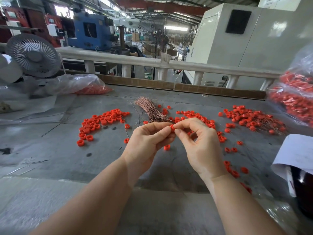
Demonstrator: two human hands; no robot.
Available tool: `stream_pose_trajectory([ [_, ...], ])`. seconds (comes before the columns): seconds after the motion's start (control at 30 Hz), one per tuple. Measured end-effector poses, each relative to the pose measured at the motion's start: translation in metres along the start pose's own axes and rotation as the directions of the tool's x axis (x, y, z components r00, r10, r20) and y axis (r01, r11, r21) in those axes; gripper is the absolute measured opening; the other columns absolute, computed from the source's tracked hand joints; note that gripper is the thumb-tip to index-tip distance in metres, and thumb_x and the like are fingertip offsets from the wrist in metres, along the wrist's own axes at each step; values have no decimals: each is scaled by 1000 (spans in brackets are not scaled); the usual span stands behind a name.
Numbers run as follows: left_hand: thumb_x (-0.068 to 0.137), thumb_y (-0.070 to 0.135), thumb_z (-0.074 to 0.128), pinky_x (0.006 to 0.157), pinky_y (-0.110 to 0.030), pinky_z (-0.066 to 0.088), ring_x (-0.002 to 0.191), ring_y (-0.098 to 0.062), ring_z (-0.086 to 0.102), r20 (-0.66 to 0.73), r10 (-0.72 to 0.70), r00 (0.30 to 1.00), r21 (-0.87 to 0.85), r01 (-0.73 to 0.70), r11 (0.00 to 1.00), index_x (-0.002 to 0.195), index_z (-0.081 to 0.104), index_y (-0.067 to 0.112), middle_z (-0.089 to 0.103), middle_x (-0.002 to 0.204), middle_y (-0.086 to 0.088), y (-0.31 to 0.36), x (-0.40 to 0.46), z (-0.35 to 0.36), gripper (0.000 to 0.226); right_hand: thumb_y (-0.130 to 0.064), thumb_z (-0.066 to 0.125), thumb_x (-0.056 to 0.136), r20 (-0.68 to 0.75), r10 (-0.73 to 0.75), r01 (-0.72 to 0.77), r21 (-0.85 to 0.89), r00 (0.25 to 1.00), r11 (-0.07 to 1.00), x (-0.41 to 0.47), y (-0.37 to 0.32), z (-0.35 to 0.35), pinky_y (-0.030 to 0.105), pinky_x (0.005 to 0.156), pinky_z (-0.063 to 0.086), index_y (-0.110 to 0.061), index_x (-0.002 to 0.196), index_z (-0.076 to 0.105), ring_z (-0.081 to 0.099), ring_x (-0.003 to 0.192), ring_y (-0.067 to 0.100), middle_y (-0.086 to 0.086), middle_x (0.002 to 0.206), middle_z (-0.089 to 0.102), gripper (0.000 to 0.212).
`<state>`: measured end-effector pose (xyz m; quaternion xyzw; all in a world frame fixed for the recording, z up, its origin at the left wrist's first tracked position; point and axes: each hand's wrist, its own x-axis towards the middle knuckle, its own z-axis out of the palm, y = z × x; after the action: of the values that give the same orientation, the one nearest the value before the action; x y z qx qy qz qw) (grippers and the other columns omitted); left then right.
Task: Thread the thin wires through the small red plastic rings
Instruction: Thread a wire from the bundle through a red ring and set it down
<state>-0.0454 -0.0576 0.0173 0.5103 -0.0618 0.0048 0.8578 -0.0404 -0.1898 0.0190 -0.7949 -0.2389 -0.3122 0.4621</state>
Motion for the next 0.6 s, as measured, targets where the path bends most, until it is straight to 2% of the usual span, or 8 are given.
stream_pose_trajectory([
  [0.17, 83, -4, 54, 59, -15, 54, 60, -9, 66, 11, -55, 998, -63, 55, 996, 83, 67, 1, 70, 68, -7, 1, 0, 1, 14, 1, 65, 81, -5, 22, -22, 14, 1000, 1000, 0, -1, 0, 7, 67, 40, -8, 81, 69, 57, 78, 3, -4, 80, 64, 10],
  [0.47, 84, -5, 53, 59, -14, 54, 59, -8, 65, -11, -64, 998, -50, 63, 997, 87, 65, -3, 69, 66, -7, 0, 0, 1, 13, 0, 64, 82, 7, -29, 29, -66, 1000, 997, -1, -4, 0, 14, 69, 41, -5, 79, 68, 52, 72, 2, -3, 78, 61, 7],
  [0.6, 84, -5, 53, 58, -14, 53, 58, -8, 65, -23, -73, 997, -42, 72, 997, 86, 65, -3, 69, 65, -7, -1, -1, 1, 12, 1, 63, 82, 28, -80, 83, -131, 996, 988, -1, -5, -1, 21, 71, 44, -2, 79, 68, 56, 76, 13, 2, 79, 62, 6],
])
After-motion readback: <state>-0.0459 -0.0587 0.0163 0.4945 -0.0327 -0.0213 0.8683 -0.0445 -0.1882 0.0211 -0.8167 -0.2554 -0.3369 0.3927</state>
